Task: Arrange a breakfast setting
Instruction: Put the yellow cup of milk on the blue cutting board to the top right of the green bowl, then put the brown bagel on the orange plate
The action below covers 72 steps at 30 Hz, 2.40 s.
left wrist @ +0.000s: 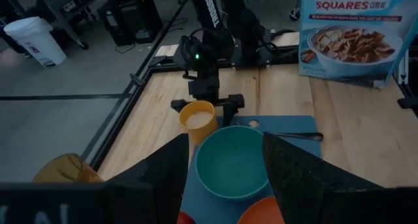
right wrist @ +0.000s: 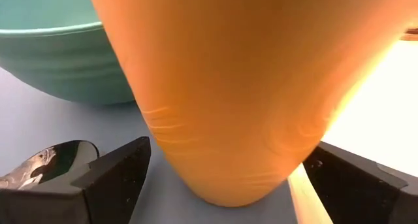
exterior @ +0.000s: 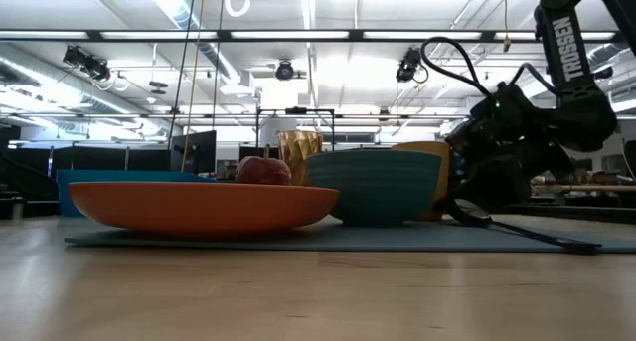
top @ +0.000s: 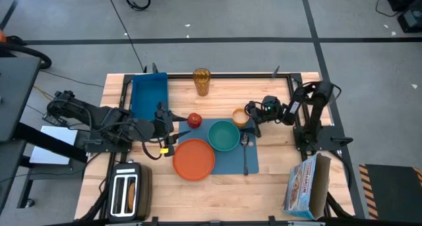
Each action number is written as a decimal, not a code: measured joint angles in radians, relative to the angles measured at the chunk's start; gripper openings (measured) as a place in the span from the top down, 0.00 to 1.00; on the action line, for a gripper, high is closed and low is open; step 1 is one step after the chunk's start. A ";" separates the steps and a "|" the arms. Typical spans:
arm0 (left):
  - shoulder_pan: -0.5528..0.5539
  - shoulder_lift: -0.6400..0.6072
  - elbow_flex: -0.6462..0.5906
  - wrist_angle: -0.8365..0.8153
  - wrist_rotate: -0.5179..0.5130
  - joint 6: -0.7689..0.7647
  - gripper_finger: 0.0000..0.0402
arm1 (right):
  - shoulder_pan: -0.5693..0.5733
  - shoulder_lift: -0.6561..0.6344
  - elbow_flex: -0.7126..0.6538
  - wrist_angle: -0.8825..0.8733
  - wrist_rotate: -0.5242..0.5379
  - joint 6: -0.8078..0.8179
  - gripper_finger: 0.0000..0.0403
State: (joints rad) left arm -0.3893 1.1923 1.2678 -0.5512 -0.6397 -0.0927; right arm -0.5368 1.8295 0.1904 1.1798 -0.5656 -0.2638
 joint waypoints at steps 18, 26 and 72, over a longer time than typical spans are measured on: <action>0.000 0.000 0.000 -0.003 0.000 0.010 0.49 | 0.000 -0.239 -0.043 -0.303 0.176 0.041 0.01; 0.061 0.000 0.000 -0.025 0.057 0.041 0.49 | 0.046 -0.397 -0.043 -0.528 0.282 0.174 0.03; -0.451 0.064 0.017 -0.428 0.707 -1.389 0.49 | 0.944 -0.614 0.706 -1.291 0.868 0.452 0.13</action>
State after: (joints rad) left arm -0.8405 1.2560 1.2846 -0.9789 0.0671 -1.4815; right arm 0.4067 1.2152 0.8963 -0.1110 0.3027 0.1878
